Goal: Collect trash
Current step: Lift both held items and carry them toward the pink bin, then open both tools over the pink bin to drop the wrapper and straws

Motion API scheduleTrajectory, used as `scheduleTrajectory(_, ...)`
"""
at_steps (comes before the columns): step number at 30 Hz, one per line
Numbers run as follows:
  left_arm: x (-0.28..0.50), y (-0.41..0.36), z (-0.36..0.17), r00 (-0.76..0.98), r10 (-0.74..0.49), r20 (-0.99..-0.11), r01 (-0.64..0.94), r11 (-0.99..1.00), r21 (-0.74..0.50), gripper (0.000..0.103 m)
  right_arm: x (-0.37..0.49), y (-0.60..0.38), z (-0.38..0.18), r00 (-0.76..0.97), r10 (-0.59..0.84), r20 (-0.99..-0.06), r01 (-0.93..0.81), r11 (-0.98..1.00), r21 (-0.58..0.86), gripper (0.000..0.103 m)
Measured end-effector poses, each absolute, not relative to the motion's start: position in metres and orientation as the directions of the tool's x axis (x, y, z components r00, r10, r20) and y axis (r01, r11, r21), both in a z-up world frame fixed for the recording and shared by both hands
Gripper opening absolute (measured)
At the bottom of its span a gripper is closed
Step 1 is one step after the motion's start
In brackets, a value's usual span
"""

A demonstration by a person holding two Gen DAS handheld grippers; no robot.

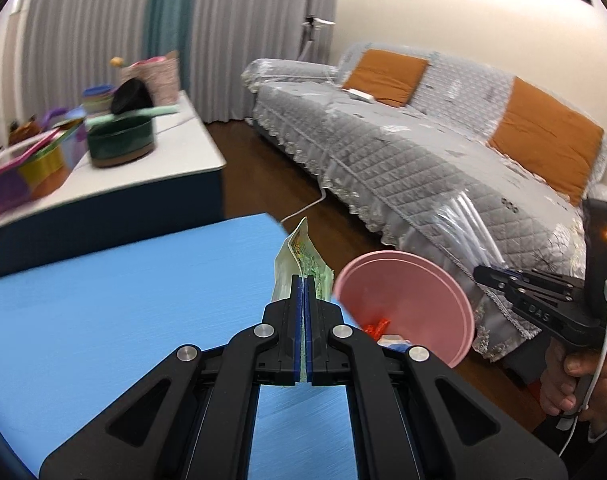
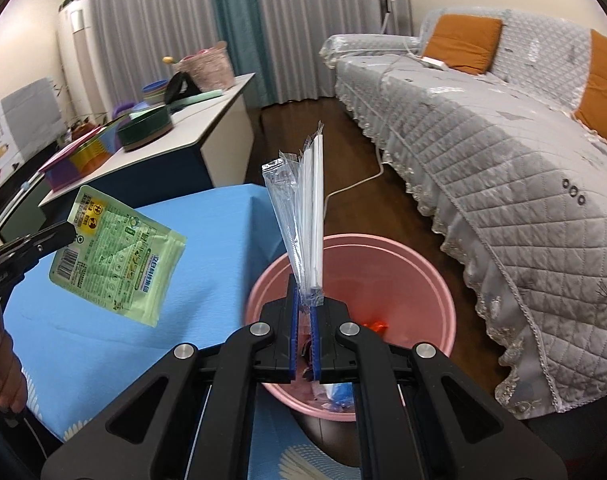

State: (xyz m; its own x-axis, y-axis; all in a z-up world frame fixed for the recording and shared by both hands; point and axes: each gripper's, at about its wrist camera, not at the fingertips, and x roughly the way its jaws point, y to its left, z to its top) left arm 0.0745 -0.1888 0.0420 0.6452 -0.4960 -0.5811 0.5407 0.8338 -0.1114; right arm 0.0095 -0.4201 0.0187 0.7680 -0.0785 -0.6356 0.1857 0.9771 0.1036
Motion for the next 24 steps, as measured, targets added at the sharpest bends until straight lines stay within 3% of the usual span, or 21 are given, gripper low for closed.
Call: scheduleTrajectory(24,0.090,-0.298,0.034,0.567,-0.547,-0.616,0.650,0.756,-0.073,0.001,0.014,-0.462,0.023,0.754,-0.138,-0.642,0.288,0.948,0.133,0.006)
